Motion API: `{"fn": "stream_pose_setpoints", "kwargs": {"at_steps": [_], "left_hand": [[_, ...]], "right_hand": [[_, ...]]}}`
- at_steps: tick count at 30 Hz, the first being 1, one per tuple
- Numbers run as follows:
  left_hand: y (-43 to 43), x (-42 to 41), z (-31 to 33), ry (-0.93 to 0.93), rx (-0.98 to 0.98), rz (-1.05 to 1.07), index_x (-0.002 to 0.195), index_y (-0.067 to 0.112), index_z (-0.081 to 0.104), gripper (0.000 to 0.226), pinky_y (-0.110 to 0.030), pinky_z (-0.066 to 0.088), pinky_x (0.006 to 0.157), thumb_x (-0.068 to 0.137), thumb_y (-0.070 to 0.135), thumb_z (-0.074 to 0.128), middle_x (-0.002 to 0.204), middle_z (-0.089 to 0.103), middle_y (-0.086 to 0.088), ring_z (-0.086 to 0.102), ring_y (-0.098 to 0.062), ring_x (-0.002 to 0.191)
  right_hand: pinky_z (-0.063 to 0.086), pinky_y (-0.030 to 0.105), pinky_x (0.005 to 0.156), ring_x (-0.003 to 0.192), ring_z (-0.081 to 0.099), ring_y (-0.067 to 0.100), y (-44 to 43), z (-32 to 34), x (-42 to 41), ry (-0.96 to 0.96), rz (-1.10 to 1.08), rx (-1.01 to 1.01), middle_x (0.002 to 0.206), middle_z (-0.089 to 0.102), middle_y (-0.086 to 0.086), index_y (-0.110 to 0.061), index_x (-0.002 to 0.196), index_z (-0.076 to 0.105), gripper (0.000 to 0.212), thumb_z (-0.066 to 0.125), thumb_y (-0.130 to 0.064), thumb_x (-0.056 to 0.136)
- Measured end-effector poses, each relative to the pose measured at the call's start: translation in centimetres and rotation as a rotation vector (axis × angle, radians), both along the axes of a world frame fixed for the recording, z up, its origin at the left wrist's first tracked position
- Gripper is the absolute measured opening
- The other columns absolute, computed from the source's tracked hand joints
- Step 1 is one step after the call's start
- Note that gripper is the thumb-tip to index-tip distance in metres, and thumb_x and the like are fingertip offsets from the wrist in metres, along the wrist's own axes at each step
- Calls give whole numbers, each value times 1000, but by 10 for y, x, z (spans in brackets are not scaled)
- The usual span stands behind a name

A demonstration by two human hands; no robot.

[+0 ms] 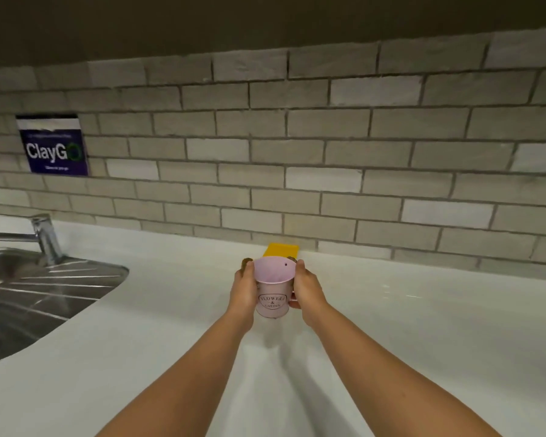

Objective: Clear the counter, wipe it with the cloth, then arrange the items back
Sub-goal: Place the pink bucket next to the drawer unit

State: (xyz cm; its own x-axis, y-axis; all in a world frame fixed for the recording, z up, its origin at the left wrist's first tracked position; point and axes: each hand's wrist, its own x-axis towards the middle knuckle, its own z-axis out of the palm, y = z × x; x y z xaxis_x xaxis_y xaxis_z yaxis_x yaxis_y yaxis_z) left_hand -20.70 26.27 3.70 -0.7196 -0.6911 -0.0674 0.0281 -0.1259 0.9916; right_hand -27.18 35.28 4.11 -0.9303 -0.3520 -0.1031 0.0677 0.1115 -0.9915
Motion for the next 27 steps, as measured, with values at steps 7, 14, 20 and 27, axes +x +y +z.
{"fn": "stream_pose_setpoints", "kwargs": {"at_steps": [7,14,20,27], "left_hand": [[-76,-14,-2,-23,-2,44,118,20,49,39,-38,46,84,95,45,32,122,51,-9,53,-26,103],[-154,-29,-10,-61,8,8,123,20,51,40,-31,46,67,94,44,36,125,50,-8,54,-26,100],[-193,-53,-31,-87,24,-82,119,18,55,42,-27,44,61,94,44,34,123,56,-9,56,-27,104],[-215,-81,-51,-49,32,-153,113,18,57,37,-28,44,63,96,41,35,120,58,-10,55,-25,97]], "right_hand": [[52,46,90,106,59,31,-69,0,-5,19,20,15,121,60,11,-23,125,55,51,21,-49,98],[47,30,64,105,57,30,-130,0,-11,-50,18,47,117,59,9,-18,119,56,39,29,-38,100],[48,34,73,113,54,30,-169,-26,-24,-35,-34,53,129,53,9,-18,133,47,38,32,-31,100],[47,44,97,117,52,29,-197,-43,-46,7,-79,19,131,53,9,-20,134,45,38,35,-28,98]]}}
